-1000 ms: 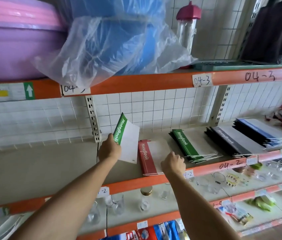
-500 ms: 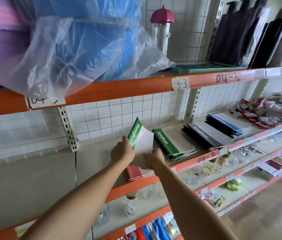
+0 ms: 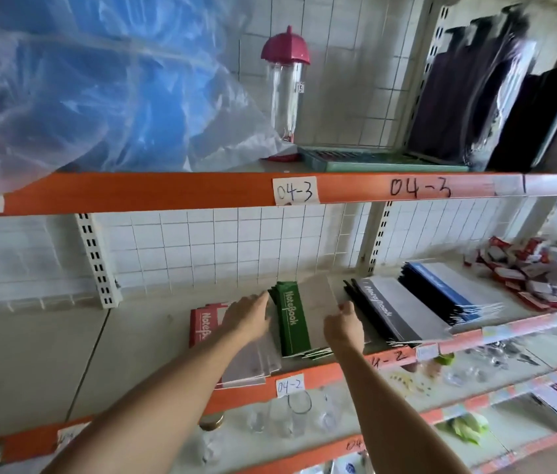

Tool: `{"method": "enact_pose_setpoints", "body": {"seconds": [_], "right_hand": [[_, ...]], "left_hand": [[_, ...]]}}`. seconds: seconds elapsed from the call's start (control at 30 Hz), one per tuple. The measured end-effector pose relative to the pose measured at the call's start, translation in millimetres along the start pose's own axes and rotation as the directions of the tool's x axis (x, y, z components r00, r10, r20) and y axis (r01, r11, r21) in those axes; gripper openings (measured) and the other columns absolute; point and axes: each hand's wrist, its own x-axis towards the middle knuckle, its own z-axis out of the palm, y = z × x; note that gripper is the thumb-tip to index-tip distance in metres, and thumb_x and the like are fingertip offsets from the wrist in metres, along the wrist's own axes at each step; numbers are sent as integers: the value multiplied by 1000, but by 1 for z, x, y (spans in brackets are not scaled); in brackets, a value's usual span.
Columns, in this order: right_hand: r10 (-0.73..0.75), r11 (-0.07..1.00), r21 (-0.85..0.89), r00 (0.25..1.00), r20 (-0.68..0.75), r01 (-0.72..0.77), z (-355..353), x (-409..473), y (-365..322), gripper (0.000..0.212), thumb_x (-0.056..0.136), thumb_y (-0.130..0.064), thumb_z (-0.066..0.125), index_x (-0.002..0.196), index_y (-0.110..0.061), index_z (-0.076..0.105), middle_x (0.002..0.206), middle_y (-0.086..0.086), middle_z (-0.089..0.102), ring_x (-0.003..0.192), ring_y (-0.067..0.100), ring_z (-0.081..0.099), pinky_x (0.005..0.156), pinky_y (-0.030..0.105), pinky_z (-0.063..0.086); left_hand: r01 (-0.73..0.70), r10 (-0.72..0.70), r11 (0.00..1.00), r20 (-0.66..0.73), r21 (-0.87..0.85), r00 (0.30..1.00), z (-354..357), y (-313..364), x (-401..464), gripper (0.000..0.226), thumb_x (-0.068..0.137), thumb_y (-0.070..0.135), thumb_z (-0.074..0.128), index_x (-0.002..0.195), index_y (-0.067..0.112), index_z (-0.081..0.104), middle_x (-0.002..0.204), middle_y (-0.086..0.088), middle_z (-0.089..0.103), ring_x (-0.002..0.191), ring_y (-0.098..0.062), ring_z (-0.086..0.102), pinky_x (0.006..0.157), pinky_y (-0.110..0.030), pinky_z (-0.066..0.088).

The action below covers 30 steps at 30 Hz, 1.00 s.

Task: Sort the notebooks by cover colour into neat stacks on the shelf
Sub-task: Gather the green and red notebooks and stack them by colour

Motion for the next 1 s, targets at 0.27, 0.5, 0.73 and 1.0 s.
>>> {"method": "enact_pose_setpoints", "body": {"seconds": [0.27, 0.5, 0.73, 1.0], "right_hand": [[-258, 738, -591, 945, 199, 326, -6, 42, 25, 42, 93, -16, 49, 133, -3, 48, 133, 15, 47, 122, 30, 50, 98, 36, 48], [-496, 568, -595, 813, 305, 569, -8, 53, 21, 33, 93, -17, 51, 126, -12, 49, 128, 11, 49, 119, 29, 50, 101, 38, 41], [-581, 615, -352, 707, 402, 706, 36, 19, -15, 48, 95, -36, 55, 138, -17, 44, 137, 9, 50, 124, 28, 49, 105, 38, 38], [-601, 601, -253, 637, 482, 758, 127, -80, -75, 53, 96, -42, 53, 141, -16, 43, 143, 6, 46, 130, 28, 45, 105, 37, 38]], "left_hand": [[37, -32, 996, -59, 84, 998, 26, 46, 27, 40, 101, 44, 46, 126, 13, 49, 115, -7, 62, 99, -22, 60, 83, -35, 50], [67, -59, 991, -71, 119, 996, 32, 50, 27, 41, 102, 44, 44, 129, 14, 47, 122, -6, 60, 110, -23, 57, 97, -40, 46], [108, -102, 989, -73, 98, 992, 18, -10, -3, 53, 100, 44, 49, 143, 15, 42, 141, -8, 53, 127, -25, 51, 104, -40, 44], [183, -171, 968, -79, 170, 982, -25, -134, -83, 49, 99, 44, 49, 140, 19, 45, 137, -5, 56, 123, -25, 52, 99, -40, 45]]}}
